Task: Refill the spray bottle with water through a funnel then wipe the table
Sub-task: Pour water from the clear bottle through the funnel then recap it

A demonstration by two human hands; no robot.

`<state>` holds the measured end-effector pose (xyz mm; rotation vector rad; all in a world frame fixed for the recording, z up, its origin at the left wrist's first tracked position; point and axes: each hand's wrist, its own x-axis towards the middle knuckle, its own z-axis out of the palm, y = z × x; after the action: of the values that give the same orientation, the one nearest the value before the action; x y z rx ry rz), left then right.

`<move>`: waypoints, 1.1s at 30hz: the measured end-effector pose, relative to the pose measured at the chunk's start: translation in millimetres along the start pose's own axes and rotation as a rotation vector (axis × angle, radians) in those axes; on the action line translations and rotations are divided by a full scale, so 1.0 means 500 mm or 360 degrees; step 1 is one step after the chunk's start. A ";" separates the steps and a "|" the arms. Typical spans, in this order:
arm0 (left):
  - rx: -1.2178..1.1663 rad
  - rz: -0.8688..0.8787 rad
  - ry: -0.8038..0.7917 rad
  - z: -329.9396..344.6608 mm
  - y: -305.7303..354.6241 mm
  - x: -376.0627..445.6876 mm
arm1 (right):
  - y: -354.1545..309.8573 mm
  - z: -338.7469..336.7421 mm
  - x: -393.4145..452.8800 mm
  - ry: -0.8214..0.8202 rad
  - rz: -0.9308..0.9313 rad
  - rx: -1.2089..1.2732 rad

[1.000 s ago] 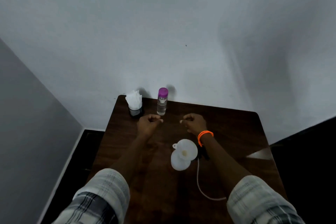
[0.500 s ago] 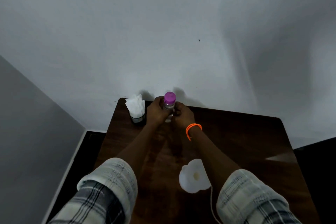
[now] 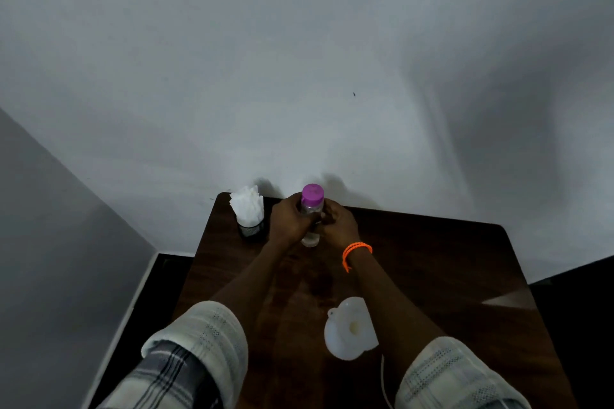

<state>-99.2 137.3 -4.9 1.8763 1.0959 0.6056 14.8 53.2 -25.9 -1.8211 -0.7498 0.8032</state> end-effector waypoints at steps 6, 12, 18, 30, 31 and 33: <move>-0.0232 0.0146 0.0065 -0.051 0.124 -0.035 | -0.089 -0.065 -0.074 0.0082 -0.0220 0.0009; -0.0303 0.0186 0.0022 -0.096 0.257 -0.081 | -0.190 -0.153 -0.151 0.0119 -0.0373 0.0116; -0.1100 -0.0036 -0.0588 -0.160 0.360 -0.115 | -0.264 -0.244 -0.241 -0.0034 -0.0409 0.0201; -0.1415 0.0281 -0.1024 -0.170 0.419 -0.219 | -0.309 -0.328 -0.380 -0.0421 -0.0269 0.0247; -0.1446 0.0279 -0.1016 -0.167 0.420 -0.225 | -0.310 -0.329 -0.389 -0.0409 -0.0271 0.0238; -0.1511 0.0256 -0.0980 -0.164 0.422 -0.233 | -0.309 -0.328 -0.401 -0.0364 -0.0290 0.0206</move>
<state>-122.6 19.3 219.5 1.1627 0.1669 0.4597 4.5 -137.1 207.4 -1.5371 -0.9726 0.9266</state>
